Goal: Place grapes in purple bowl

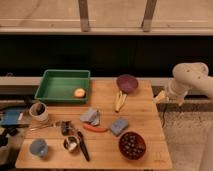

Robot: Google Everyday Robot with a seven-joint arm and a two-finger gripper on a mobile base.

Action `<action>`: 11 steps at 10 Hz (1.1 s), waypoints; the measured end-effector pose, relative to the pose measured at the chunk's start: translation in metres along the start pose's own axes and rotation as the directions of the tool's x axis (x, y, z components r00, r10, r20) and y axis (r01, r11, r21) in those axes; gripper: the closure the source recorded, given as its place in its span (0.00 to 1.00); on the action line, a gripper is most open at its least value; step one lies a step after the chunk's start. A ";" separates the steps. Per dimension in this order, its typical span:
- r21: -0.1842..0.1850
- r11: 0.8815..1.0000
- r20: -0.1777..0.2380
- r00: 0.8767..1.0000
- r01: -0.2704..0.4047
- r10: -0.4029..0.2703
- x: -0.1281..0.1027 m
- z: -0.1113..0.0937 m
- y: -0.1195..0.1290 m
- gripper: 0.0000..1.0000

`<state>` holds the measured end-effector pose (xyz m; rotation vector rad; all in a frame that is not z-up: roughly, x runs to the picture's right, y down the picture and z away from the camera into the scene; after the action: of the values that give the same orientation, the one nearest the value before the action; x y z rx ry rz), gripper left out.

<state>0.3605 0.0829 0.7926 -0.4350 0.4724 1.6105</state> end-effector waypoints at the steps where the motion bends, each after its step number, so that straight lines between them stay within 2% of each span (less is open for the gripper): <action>1: 0.007 0.999 0.002 0.999 0.054 -0.054 0.007 0.001 0.016 0.20; 2: 0.012 0.994 0.004 0.994 0.109 -0.109 0.015 0.001 0.034 0.20; 4: 0.021 0.972 0.005 0.972 0.234 -0.234 0.051 -0.001 0.075 0.20; 6: 0.024 0.938 0.008 0.938 0.346 -0.346 0.082 -0.005 0.107 0.20; 8: 0.018 0.897 0.005 0.897 0.442 -0.442 0.108 -0.010 0.126 0.20; 9: 0.014 0.872 0.011 0.872 0.490 -0.490 0.122 -0.014 0.133 0.20; 10: 0.013 0.854 0.015 0.854 0.520 -0.521 0.133 -0.017 0.135 0.20; 11: 0.012 0.844 0.018 0.844 0.536 -0.536 0.137 -0.018 0.137 0.20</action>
<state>0.2114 0.1777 0.7097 -0.4941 0.3014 1.0655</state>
